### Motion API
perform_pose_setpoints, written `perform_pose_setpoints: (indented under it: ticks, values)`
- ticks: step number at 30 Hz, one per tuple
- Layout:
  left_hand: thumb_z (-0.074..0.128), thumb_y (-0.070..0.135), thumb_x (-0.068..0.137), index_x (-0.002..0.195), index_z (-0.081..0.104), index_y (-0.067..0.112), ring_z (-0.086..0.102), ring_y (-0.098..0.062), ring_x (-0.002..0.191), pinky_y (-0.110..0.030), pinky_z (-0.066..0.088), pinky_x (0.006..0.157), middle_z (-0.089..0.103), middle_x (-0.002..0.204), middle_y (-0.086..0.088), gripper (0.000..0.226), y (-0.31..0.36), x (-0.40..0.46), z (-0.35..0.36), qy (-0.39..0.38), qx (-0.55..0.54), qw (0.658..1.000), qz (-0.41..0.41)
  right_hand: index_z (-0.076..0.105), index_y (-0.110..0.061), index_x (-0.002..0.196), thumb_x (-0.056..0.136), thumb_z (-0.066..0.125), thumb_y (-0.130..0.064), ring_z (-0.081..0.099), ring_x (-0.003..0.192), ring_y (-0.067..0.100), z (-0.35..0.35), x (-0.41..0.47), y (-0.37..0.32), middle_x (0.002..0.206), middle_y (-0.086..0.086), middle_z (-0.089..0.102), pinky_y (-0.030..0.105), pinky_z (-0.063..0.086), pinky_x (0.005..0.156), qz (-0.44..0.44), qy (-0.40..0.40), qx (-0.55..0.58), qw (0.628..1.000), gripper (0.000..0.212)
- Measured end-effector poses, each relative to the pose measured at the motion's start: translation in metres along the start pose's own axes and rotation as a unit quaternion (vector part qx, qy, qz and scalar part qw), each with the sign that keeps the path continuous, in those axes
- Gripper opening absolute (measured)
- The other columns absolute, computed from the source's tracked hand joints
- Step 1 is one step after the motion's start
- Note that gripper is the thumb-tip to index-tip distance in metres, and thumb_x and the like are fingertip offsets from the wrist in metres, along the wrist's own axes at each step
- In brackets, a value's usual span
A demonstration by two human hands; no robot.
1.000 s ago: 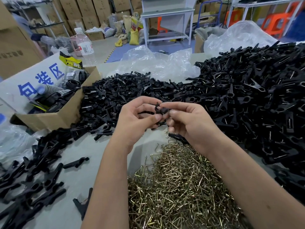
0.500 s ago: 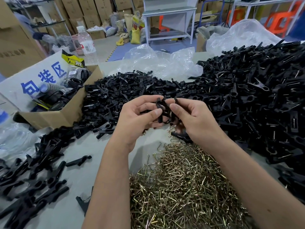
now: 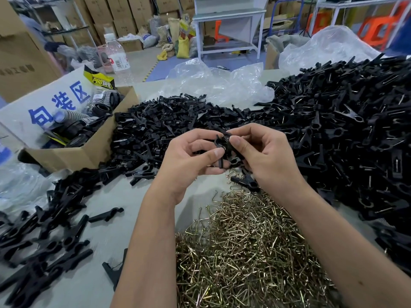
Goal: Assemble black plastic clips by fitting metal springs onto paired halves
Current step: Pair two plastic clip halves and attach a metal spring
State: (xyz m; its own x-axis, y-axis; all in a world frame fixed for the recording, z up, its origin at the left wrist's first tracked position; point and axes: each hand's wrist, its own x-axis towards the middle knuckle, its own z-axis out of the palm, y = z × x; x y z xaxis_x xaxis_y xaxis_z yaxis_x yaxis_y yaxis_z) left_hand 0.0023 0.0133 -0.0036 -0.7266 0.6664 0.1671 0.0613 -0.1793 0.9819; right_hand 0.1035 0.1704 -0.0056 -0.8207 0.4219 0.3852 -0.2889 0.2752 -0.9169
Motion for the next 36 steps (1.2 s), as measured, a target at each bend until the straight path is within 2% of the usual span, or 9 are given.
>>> perform_pose_setpoints:
  ticks: [3, 8, 15, 20, 23, 25, 28, 32, 36]
  values:
    - [0.079, 0.003, 0.086, 0.116, 0.072, 0.011, 0.077, -0.034, 0.078, -0.031, 0.064, 0.065, 0.071, 0.081, -0.005, 0.031, -0.0011, 0.0006, 0.0009, -0.004, 0.003, 1.000, -0.003, 0.078, -0.013, 0.102, 0.096, 0.073, -0.012, 0.069, 0.062, 0.005, 0.0017, -0.0008, -0.0008, 0.075, -0.003, 0.075, 0.014, 0.052, 0.058, -0.009, -0.001, -0.003, 1.000, 0.008]
    - [0.079, 0.001, 0.087, 0.121, 0.070, 0.012, 0.077, -0.040, 0.082, -0.034, 0.064, 0.065, 0.069, 0.077, -0.006, 0.037, -0.0019, 0.0002, -0.0015, -0.020, 0.003, 1.000, 0.001, 0.078, -0.004, 0.105, 0.096, 0.072, -0.010, 0.057, 0.042, 0.000, -0.0008, -0.0010, -0.0003, 0.058, -0.015, 0.067, 0.007, 0.041, 0.045, 0.001, -0.011, 0.027, 1.000, 0.012]
    - [0.076, -0.002, 0.089, 0.117, 0.071, 0.010, 0.077, -0.040, 0.079, -0.032, 0.063, 0.064, 0.068, 0.078, -0.007, 0.031, -0.0015, 0.0008, -0.0019, -0.009, -0.011, 1.000, -0.008, 0.077, -0.001, 0.106, 0.099, 0.068, -0.005, 0.056, 0.041, 0.000, 0.0032, -0.0042, -0.0020, 0.060, -0.015, 0.068, 0.007, 0.041, 0.044, 0.007, 0.005, 0.061, 0.998, 0.012]
    - [0.077, -0.002, 0.088, 0.116, 0.071, 0.009, 0.077, -0.033, 0.074, -0.031, 0.063, 0.063, 0.069, 0.077, -0.007, 0.031, 0.0005, -0.0002, -0.0015, 0.000, -0.005, 1.000, -0.005, 0.080, -0.011, 0.104, 0.096, 0.073, -0.011, 0.072, 0.064, 0.008, 0.0049, -0.0032, -0.0021, 0.077, -0.002, 0.078, 0.016, 0.053, 0.060, 0.001, 0.014, 0.008, 1.000, 0.011]
    - [0.080, -0.001, 0.086, 0.115, 0.071, 0.009, 0.076, -0.032, 0.072, -0.031, 0.063, 0.061, 0.069, 0.076, -0.007, 0.032, 0.0008, -0.0008, 0.0001, -0.004, 0.001, 1.000, -0.010, 0.080, -0.006, 0.104, 0.096, 0.072, -0.009, 0.060, 0.048, 0.000, 0.0047, -0.0039, 0.0013, 0.061, -0.016, 0.069, 0.008, 0.043, 0.050, 0.005, 0.007, 0.006, 1.000, 0.011]
    - [0.081, 0.000, 0.085, 0.115, 0.071, 0.009, 0.075, -0.029, 0.069, -0.031, 0.062, 0.061, 0.069, 0.074, -0.007, 0.033, 0.0016, -0.0014, 0.0004, -0.003, 0.003, 1.000, -0.011, 0.079, -0.005, 0.104, 0.097, 0.072, -0.010, 0.057, 0.045, -0.002, 0.0039, -0.0039, 0.0030, 0.058, -0.019, 0.066, 0.007, 0.041, 0.047, 0.007, 0.005, 0.010, 1.000, 0.011]
    - [0.081, 0.004, 0.085, 0.113, 0.072, 0.010, 0.077, -0.033, 0.072, -0.028, 0.061, 0.061, 0.072, 0.077, -0.011, 0.029, 0.0036, -0.0022, 0.0012, -0.001, 0.000, 1.000, -0.007, 0.077, -0.007, 0.095, 0.095, 0.074, -0.012, 0.055, 0.044, 0.001, 0.0032, -0.0038, 0.0024, 0.058, -0.012, 0.066, 0.009, 0.040, 0.045, 0.018, 0.006, 0.031, 0.999, 0.006]
    - [0.079, 0.012, 0.083, 0.107, 0.074, 0.006, 0.078, -0.033, 0.076, -0.031, 0.063, 0.064, 0.077, 0.089, -0.020, 0.024, 0.0053, -0.0025, 0.0027, 0.012, -0.034, 0.999, -0.020, 0.077, -0.018, 0.080, 0.090, 0.080, -0.023, 0.047, 0.043, 0.004, 0.0013, -0.0015, 0.0012, 0.059, 0.000, 0.066, 0.015, 0.037, 0.041, 0.052, 0.003, 0.048, 0.997, 0.012]
    - [0.079, 0.017, 0.079, 0.110, 0.078, 0.013, 0.076, -0.028, 0.077, -0.030, 0.063, 0.066, 0.072, 0.084, -0.015, 0.031, 0.0077, -0.0035, -0.0006, -0.021, -0.044, 0.998, -0.036, 0.076, -0.019, 0.080, 0.081, 0.080, -0.039, 0.043, 0.048, 0.013, -0.0011, 0.0005, 0.0009, 0.063, 0.007, 0.060, 0.021, 0.032, 0.040, 0.089, -0.032, 0.087, 0.992, 0.021]
